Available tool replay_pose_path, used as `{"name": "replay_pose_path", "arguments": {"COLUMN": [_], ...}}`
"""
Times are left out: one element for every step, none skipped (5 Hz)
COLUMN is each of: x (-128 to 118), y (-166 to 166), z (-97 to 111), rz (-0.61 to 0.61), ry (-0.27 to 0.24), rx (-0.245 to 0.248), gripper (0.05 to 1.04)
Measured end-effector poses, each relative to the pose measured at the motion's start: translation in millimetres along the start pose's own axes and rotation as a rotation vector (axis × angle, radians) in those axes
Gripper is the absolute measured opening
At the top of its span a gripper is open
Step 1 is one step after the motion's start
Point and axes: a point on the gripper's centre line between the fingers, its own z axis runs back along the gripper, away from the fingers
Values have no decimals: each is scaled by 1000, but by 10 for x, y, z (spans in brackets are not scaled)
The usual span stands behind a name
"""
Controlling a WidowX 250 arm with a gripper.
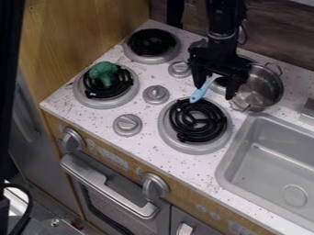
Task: Pick up the blue spatula and put it in the middle of the stove
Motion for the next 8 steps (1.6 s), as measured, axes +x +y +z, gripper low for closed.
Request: {"name": "replay_pose_path", "arguments": {"x": [-95, 141, 399, 540, 460, 434, 415, 630], "y": [4, 16, 140, 156, 271, 308, 281, 294], "z": [-179, -471, -640, -687, -638, -399, -283, -159], "rz": [-7, -243, -232, -216, -178, -135, -130, -106], "ry": [51, 0, 71, 55, 120, 92, 28, -37], "rx": [3, -9, 14, 4, 65, 106, 107, 109], "gripper": [993, 993, 993, 993, 994, 994, 994, 994]}}
